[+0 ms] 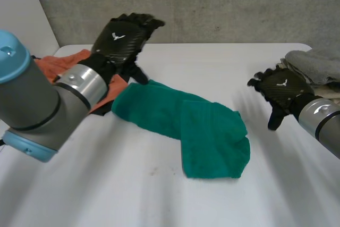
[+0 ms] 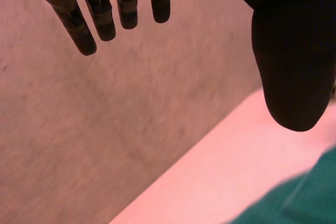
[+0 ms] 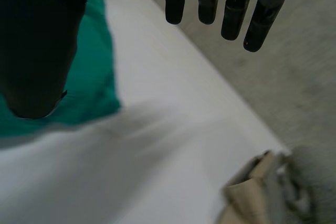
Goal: Fold the laundry.
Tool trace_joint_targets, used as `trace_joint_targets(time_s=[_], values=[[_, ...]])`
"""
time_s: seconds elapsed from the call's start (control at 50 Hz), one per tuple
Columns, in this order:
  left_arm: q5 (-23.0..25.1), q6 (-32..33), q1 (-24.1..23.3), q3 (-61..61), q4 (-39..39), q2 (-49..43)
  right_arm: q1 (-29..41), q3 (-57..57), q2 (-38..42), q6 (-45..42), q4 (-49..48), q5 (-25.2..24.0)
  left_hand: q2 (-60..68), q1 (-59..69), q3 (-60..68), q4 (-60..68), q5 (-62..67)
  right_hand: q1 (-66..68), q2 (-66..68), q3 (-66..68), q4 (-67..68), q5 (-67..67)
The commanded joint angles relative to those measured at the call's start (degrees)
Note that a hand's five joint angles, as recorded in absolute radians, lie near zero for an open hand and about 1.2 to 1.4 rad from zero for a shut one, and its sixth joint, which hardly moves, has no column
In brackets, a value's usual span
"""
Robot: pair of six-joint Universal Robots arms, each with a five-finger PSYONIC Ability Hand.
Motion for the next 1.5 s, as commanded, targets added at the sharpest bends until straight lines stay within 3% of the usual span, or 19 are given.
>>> trace_joint_targets(time_s=[0.02,0.14,0.3,0.58,0.66,0.7,0.74,0.8,0.92,1.0,1.06,1.2,1.36,1.4,1.42,1.46,1.5], values=[[-0.1,14.6,5.8,4.6,-5.0,-9.8,7.3,-3.3,-1.1,3.3,14.7,3.6,1.5,2.3,1.1,1.7,0.6,-1.4,-2.5,-2.0,-3.3,-3.6],[0.2,21.9,7.6,11.9,-12.5,-20.3,15.8,-0.7,-0.8,4.3,11.6,5.9,2.8,3.7,2.4,3.1,2.0,-1.4,-2.5,-2.0,-3.3,-3.6],[-0.2,22.6,7.6,19.0,-15.4,-28.0,23.0,5.0,0.7,2.9,-0.6,10.9,12.2,13.1,11.8,12.4,11.4,-1.4,-2.5,-2.0,-3.3,-3.6],[-0.8,23.9,7.2,24.0,-15.4,-35.7,23.9,6.7,7.9,-3.4,-7.9,12.0,21.3,22.1,20.9,21.5,20.5,7.2,6.1,6.7,5.3,5.0],[-1.9,25.2,6.7,24.9,-15.4,-36.6,23.8,6.1,9.7,-4.3,-9.2,12.1,45.3,46.2,44.9,45.5,44.5,30.1,28.9,29.5,28.1,27.9],[-2.6,26.0,6.0,25.0,-15.3,-36.4,23.6,5.4,10.2,-4.8,-9.8,12.8,61.7,62.5,61.3,61.9,60.8,49.9,48.8,49.4,48.0,47.7],[-3.1,27.0,5.6,24.8,-15.1,-36.0,23.6,4.8,10.3,-5.7,-10.4,13.9,68.1,68.9,67.7,68.3,67.2,68.5,67.3,67.9,66.5,66.3],[-4.5,28.7,4.6,24.1,-14.7,-34.0,23.4,3.5,9.5,-6.1,-10.6,16.3,68.1,68.9,67.7,68.3,67.2,68.6,67.5,68.0,66.7,66.4],[-9.5,29.5,3.8,20.0,-14.6,-26.6,16.3,1.8,3.3,-5.4,-10.3,17.6,68.1,68.9,67.7,68.3,67.2,68.6,67.5,68.0,66.7,66.4],[-12.6,29.8,3.6,14.2,-14.7,-18.3,8.7,-0.1,-3.8,-4.6,-9.6,17.1,68.1,68.9,67.7,68.3,67.2,68.6,67.5,68.0,66.7,66.4],[-13.6,29.8,3.5,7.6,-14.7,-10.8,6.0,-1.1,-4.2,-4.0,-8.5,15.9,68.1,68.9,67.7,68.3,67.2,68.6,67.5,68.0,66.7,66.4],[-13.9,30.0,1.5,-10.1,-15.2,3.8,-3.9,-4.6,-4.9,-6.6,10.6,11.6,68.1,68.9,67.7,68.3,67.2,68.6,67.5,68.0,66.7,66.4],[-13.8,30.0,-3.1,-19.8,-18.2,7.1,-9.3,-1.9,-4.2,-21.3,27.4,7.3,68.1,68.9,67.7,68.3,67.2,68.6,67.5,68.0,66.7,66.4],[-13.9,30.0,-3.5,-19.9,-19.7,7.1,-9.3,-1.7,-4.2,-23.2,28.8,7.2,58.2,59.1,57.8,58.5,57.4,68.6,67.5,68.0,66.7,66.4],[-14.0,30.2,-3.4,-19.2,-20.8,6.9,-9.2,-2.1,-4.2,-23.7,28.6,7.0,38.7,39.5,38.3,38.9,37.9,44.8,43.7,44.3,42.9,42.6],[-14.1,30.3,-3.3,-18.3,-21.4,6.9,-8.9,-2.5,-4.2,-23.0,27.1,7.0,18.2,19.1,17.8,18.5,17.4,5.3,4.1,4.7,3.3,3.0],[-14.4,30.3,-2.9,-16.2,-21.2,7.1,-8.8,-3.5,-4.2,-21.1,23.8,7.2,8.6,9.4,8.2,8.8,7.8,-1.4,-2.5,-2.0,-3.3,-3.6]])
